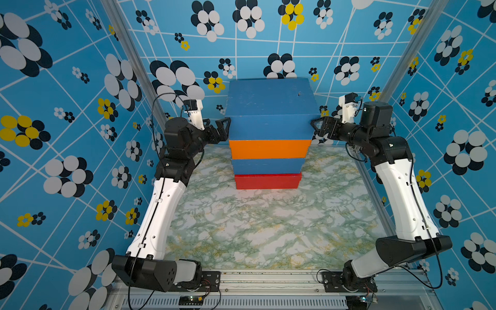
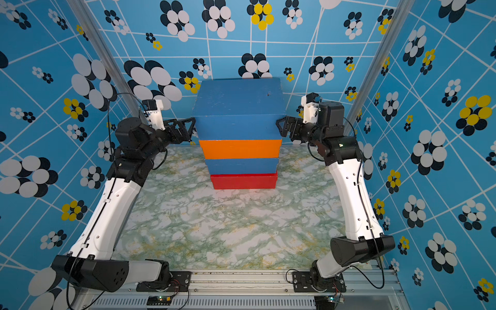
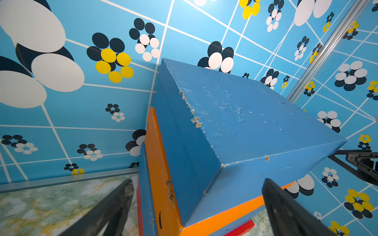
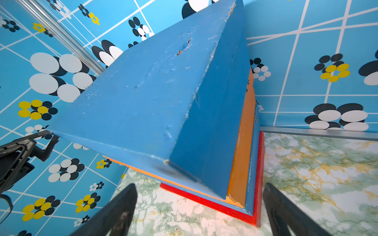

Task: Stack the shoeboxes
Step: Move the shoebox to the shoebox, then adjust the shoeboxes in the shoebox.

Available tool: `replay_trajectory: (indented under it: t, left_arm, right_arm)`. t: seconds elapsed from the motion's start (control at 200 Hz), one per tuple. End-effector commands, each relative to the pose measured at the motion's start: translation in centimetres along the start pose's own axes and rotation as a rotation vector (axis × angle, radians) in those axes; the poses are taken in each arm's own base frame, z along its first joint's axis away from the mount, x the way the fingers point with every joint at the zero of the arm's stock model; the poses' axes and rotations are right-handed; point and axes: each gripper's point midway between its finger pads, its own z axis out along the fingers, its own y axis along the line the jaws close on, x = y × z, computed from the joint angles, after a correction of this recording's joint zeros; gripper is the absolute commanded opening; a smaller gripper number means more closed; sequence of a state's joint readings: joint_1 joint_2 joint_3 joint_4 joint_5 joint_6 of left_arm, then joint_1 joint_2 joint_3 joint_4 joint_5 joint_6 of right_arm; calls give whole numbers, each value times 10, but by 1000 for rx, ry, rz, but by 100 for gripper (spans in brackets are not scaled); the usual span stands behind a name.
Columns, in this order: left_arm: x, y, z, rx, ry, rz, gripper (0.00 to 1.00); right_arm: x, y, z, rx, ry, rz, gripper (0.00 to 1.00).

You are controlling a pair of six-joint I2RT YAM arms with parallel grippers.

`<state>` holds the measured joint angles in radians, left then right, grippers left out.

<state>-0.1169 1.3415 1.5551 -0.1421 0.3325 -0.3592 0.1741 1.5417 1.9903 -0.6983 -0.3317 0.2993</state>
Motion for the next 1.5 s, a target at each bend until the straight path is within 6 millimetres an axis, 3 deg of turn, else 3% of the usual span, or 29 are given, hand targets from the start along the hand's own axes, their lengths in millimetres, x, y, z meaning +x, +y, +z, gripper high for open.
replay_trajectory:
  t: [0.0,0.175,0.33,0.39,0.395,0.445,0.65,0.79,0.985,1.115,1.365,1.494]
  left_arm:
    - [-14,4,-14,43,-59,-75,99]
    - [-20,41,-28,44,-124,-247,98]
    - [-7,77,-39,2,-158,-371,97]
    - [3,91,-40,-20,-160,-418,97]
    - [5,92,-40,-22,-157,-423,97]
    - [17,105,-40,-46,-153,-467,98]
    - [80,154,-33,-127,-130,-671,96]
    - [110,175,-21,-119,-121,-774,95]
    - [142,195,0,-98,-110,-886,94]
    - [161,202,15,-114,-71,-908,93]
    - [211,189,50,-133,70,-884,93]
    - [227,186,58,-129,89,-900,93]
  right_arm:
    - [-1,6,-19,-13,-28,-7,98]
    - [13,-2,-35,9,-45,9,99]
    - [39,-22,-34,44,-44,64,99]
    - [62,-33,-24,58,-1,98,99]
    - [61,-43,-26,81,-11,111,99]
    - [74,-57,-21,105,3,143,99]
    - [118,-87,-9,163,18,252,99]
    - [143,-105,-6,208,32,299,98]
    - [166,-134,0,290,44,361,99]
    - [178,-147,15,292,73,397,99]
    - [194,-169,57,282,153,443,98]
    - [198,-173,75,255,189,459,98]
